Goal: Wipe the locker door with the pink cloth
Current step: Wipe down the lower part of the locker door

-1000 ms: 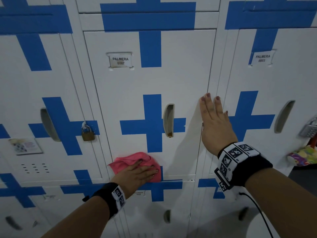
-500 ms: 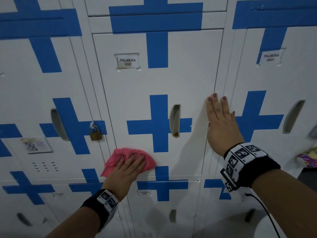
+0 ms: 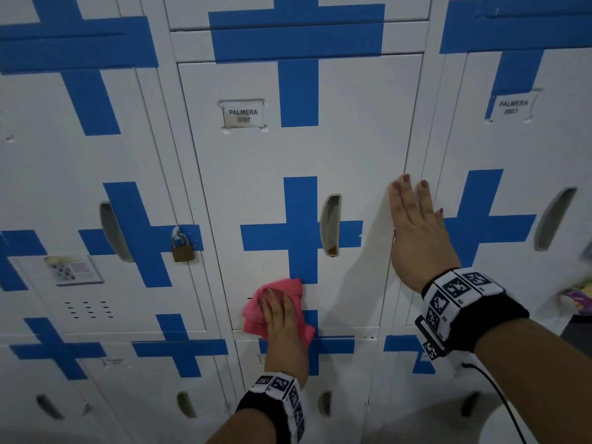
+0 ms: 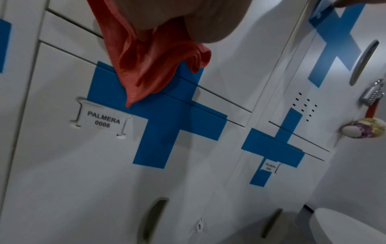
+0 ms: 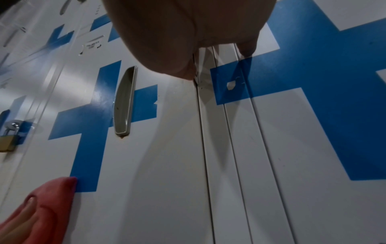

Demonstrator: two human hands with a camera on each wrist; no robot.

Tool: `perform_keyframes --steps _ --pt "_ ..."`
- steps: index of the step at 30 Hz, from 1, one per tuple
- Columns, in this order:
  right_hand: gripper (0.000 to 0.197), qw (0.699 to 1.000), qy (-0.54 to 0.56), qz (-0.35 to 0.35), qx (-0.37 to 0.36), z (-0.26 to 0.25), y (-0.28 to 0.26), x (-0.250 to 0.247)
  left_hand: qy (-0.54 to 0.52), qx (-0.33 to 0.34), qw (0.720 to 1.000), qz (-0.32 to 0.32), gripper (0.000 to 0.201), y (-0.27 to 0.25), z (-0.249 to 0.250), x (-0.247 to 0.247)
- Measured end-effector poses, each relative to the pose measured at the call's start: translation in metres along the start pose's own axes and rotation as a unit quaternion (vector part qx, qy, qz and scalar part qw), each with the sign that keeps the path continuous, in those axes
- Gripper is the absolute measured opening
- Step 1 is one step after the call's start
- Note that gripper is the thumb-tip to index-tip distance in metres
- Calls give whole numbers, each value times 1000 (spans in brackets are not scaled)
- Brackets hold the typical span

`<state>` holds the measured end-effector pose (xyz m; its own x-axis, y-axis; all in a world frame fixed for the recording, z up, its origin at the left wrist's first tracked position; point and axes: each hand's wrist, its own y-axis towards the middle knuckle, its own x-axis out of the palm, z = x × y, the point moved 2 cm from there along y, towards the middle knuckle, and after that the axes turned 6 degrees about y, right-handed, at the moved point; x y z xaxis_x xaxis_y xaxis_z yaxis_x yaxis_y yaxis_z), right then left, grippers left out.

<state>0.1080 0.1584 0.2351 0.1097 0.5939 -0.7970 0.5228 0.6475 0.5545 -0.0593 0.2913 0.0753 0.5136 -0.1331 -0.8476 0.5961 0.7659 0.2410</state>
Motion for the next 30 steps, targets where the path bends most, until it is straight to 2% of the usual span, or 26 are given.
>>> perform_keyframes --steps 2,5,10,12,14,16,18,19,21,22,25,28,30 --pt "92 1000 -3 0 1 0 0 0 5 11 1000 -23 94 -2 3 7" --pt "92 1000 -1 -2 0 0 1 0 -8 46 998 -35 102 -6 8 14" --pt "92 1000 -3 -9 3 0 0 -1 54 72 994 -69 102 -11 10 22" --pt "92 1000 -4 -10 3 -1 0 -2 66 90 991 -68 111 -12 13 19" --pt "92 1000 -3 -11 3 -1 -1 -2 -16 109 993 -37 113 -12 20 8" --pt "92 1000 -1 -11 4 -1 -1 -2 -129 138 979 71 92 -10 25 -4" --pt "93 1000 -1 -9 4 0 -1 -2 -194 113 960 170 73 -5 32 -17" --pt "93 1000 -1 -8 3 0 -1 -2 -228 99 949 194 70 -1 38 -24" --pt "94 1000 -2 -8 3 -1 0 -2 -318 69 928 181 75 7 51 -38" --pt "93 1000 -2 -8 4 -1 0 -1 -322 67 929 171 76 10 53 -40" --pt "93 1000 -1 -9 5 0 0 -2 -182 123 962 160 82 16 52 -36" --pt "94 1000 -3 -8 1 2 0 -1 -30 167 982 78 87 18 42 -34" --pt "94 1000 -4 -5 -1 2 0 -1 64 188 980 23 86 20 32 -32"
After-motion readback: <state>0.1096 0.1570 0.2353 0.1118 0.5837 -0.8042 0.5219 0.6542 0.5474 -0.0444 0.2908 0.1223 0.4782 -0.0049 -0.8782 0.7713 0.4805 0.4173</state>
